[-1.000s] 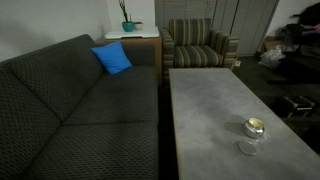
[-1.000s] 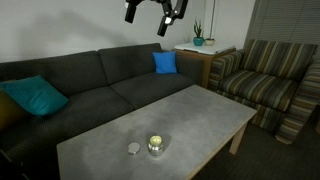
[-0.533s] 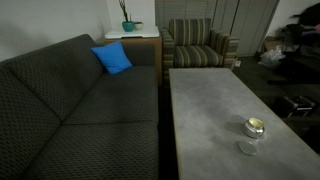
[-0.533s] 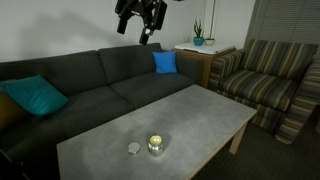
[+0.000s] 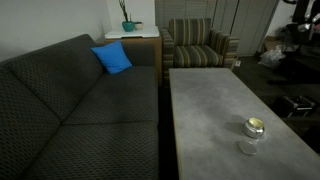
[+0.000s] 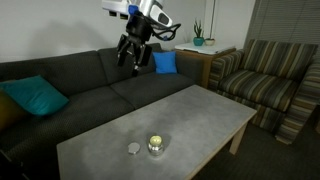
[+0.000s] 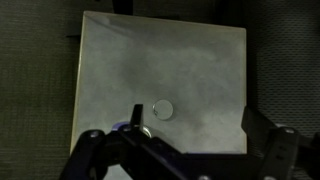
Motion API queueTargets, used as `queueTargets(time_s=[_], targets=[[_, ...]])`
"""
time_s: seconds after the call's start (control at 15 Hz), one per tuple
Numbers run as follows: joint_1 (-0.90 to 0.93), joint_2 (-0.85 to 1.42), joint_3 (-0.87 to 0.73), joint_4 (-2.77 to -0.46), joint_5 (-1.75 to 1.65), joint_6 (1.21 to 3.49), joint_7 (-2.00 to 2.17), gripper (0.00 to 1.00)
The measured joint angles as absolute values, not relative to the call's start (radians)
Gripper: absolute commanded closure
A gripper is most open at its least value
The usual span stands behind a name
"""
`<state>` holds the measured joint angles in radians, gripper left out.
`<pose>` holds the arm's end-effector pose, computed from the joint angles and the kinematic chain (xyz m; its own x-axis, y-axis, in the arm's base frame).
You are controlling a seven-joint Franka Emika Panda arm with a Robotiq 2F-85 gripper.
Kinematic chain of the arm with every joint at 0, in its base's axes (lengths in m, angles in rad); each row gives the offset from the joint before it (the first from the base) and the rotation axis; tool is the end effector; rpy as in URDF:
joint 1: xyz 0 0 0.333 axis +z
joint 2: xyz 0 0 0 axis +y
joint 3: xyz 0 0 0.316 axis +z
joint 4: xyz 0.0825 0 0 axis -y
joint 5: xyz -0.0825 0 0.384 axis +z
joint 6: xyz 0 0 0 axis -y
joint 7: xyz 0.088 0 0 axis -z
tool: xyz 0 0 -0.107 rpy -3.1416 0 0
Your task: Use the silver lid to cover the silver tin
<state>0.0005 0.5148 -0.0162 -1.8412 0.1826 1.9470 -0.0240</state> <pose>0.5964 0.0032 0.2219 0.9153 -0.0587 -0.3984 -0.1198 -0.9842 -0.1302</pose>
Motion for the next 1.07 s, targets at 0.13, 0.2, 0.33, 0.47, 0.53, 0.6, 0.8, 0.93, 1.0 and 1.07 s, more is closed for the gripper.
queueTargets(time_s=[0.13,0.2,0.33,0.47,0.53,0.6,0.8,0.93,1.0,1.07], targets=[[-0.002,0.575,-0.016,-1.835,0.183,1.992,-0.022,0.0],[-0.004,0.606,-0.016,-1.828,0.183,2.006,-0.028,0.0],[-0.01,0.653,-0.016,-1.806,0.183,2.01,-0.058,0.0],[-0.014,0.668,-0.016,-1.792,0.183,2.01,-0.067,0.0],[-0.014,0.667,-0.016,-1.788,0.183,2.01,-0.067,0.0],[-0.014,0.667,-0.015,-1.785,0.183,2.009,-0.067,0.0],[-0.014,0.666,-0.014,-1.784,0.183,2.009,-0.066,0.0],[-0.006,0.67,-0.014,-1.784,0.168,2.015,-0.03,0.0],[0.004,0.677,-0.014,-1.784,0.155,2.028,-0.002,0.0],[0.017,0.689,-0.014,-1.784,0.139,2.049,0.028,0.0]])
